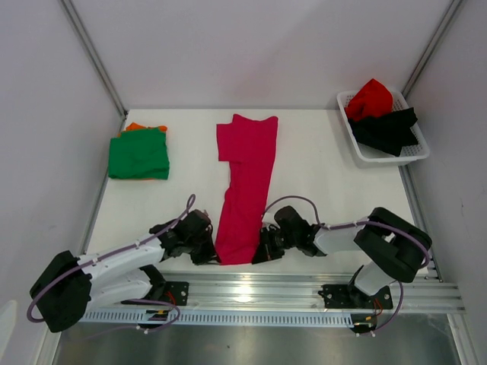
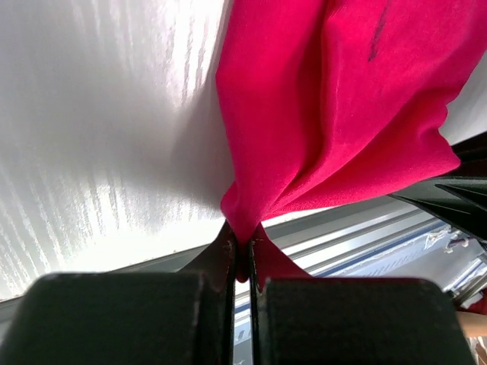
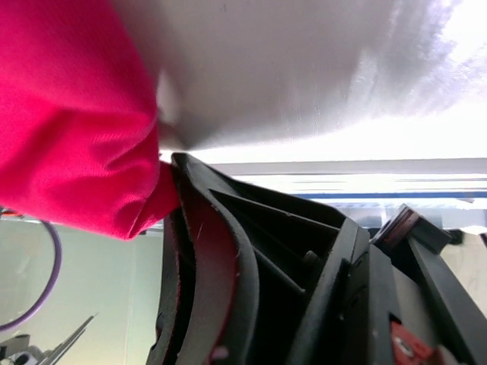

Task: Fold and stack the t-shirts
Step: Fold the folded rectangular tshirt in 1/3 of the way

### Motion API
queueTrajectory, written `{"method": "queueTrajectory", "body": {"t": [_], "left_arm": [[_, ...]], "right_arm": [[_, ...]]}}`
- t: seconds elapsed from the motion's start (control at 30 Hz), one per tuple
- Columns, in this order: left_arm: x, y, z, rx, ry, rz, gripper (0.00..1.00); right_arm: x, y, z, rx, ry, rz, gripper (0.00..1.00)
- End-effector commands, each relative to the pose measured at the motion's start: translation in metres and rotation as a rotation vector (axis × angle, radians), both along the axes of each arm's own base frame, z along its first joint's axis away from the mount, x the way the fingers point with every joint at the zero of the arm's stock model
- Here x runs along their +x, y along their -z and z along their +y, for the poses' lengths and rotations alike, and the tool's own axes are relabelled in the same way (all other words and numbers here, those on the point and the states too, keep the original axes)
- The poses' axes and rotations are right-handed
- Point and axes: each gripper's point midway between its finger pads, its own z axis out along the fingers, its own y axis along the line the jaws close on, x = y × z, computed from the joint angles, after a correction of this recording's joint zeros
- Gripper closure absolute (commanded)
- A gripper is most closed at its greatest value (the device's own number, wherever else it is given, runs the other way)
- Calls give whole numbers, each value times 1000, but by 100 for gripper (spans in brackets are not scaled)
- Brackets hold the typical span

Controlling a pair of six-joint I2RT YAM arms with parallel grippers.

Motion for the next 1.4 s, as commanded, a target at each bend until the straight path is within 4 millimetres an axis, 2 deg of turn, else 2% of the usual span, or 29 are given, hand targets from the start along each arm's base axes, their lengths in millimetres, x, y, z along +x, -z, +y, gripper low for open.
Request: {"method": "queueTrajectory", "body": {"t": [0.0, 0.2, 0.3, 0.33, 0.63, 0.73, 0.8, 0.83, 0.87, 0.9, 1.0, 1.1, 1.3, 1.37], "left_arm": [[-3, 11, 23, 143, 16, 14, 99], [-1, 14, 19, 151, 28, 25, 99], [10, 7, 11, 149, 36, 3, 99], [20, -4, 3, 135, 38, -22, 99], [57, -31, -23, 155, 89, -93, 99], [67, -39, -31, 150, 100, -113, 99], [69, -39, -32, 165, 110, -107, 99], [77, -48, -38, 154, 107, -132, 99], [78, -47, -37, 169, 114, -126, 100], [87, -57, -42, 155, 108, -152, 99], [97, -68, -47, 150, 113, -177, 99], [105, -72, -45, 160, 111, -184, 99], [139, -101, -48, 134, 79, -242, 99], [146, -101, -47, 143, 80, -243, 99]], "right_arm": [[13, 3, -14, -58, 41, -46, 98], [16, 2, -18, -62, 50, -48, 98], [20, -3, -18, -59, 53, -57, 98], [25, -6, -19, -55, 61, -62, 98], [67, -66, -12, -6, 81, -200, 98], [76, -76, -15, -13, 87, -220, 98], [82, -79, -17, -16, 94, -225, 98], [85, -81, -17, -16, 92, -234, 98], [87, -82, -16, -14, 94, -235, 98], [89, -82, -18, -18, 96, -235, 98], [96, -83, -17, -20, 100, -243, 98], [100, -80, -14, -22, 96, -243, 98], [113, -77, -9, -33, 84, -254, 98], [118, -75, -10, -44, 88, -252, 98]]}}
